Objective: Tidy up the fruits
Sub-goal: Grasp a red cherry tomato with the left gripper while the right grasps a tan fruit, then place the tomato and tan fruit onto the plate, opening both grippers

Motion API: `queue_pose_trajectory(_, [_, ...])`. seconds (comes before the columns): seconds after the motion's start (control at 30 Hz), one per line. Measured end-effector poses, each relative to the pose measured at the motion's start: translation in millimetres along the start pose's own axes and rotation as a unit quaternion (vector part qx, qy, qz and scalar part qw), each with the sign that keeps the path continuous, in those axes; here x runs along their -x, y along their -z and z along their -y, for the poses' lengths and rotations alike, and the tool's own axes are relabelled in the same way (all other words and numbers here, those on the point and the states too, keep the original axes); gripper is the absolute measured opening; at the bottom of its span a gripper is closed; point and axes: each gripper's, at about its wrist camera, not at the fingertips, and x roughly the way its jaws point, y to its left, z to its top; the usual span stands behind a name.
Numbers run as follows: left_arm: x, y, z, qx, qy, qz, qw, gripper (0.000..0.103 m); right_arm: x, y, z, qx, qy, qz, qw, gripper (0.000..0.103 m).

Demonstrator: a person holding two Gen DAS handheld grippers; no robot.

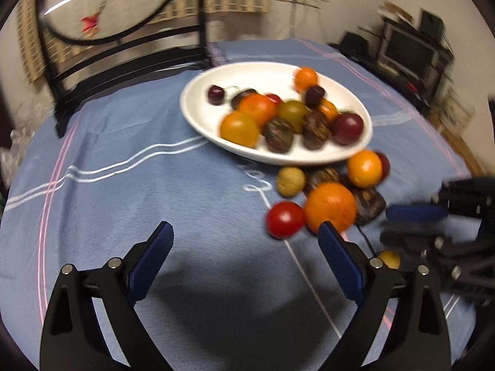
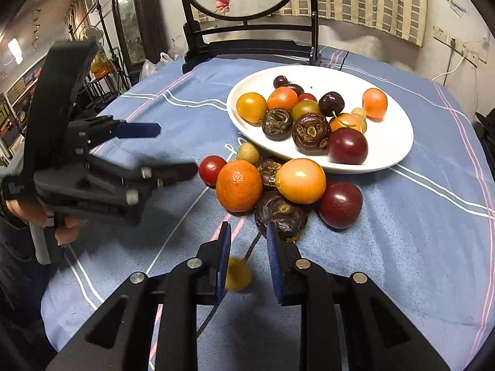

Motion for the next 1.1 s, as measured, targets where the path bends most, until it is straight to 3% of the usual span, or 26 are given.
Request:
queue_pose_trajectory(0.17, [-22, 7, 11, -0.033, -0.001, -0.025, 0.9992, 0.062, -5, -1, -5, 0.01, -0.003, -0.014, 1.0, 0.024])
queue_pose_trajectory(0.23, [-25, 6, 9, -0.027, 0.009, -0.017, 0.9994, 0.056, -4, -1, -6, 0.011, -0.005, -0.01, 1.0, 0.042])
queue_pose_trajectory(0.3, [-28, 4, 10, -0.027, 0.016, -0.01, 0.9994, 0.05, -2, -1, -9, 0.012, -0.009, -0.005, 1.0, 0.049])
queue_pose_trajectory(0.4, [-31, 3, 12, -0.027, 0.025, -0.004, 0.9993, 0.045, -3, -1, -11, 0.017, -0.008, -0.009, 1.0, 0.049])
queue_pose_trajectory(0.5, [-29, 2, 12, -0.025, 0.041, 0.0, 0.9989, 0.028, -5, 0, -14, 0.024, -0.007, -0.017, 1.0, 0.049])
queue_pose_trajectory(0.77, [-29, -1, 5, -0.001, 0.031, 0.001, 0.9995, 0.028, -12, 12, -35, 0.08, 0.002, -0.045, 0.996, 0.048])
queue_pose_trajectory(0.87, [-26, 0, 3, 0.006, 0.034, 0.002, 0.9994, 0.028, -21, 15, -39, 0.089, 0.012, -0.057, 0.994, 0.029])
queue_pose_trajectory(1.0, [-24, 1, 5, 0.0, 0.035, 0.005, 0.9994, 0.028, -14, 11, -35, 0.077, 0.012, -0.036, 0.996, 0.025])
queue_pose_trajectory(1.1, [-17, 0, 3, 0.006, 0.039, 0.015, 0.9991, 0.028, 2, 6, -31, 0.065, -0.014, 0.002, 0.998, 0.025])
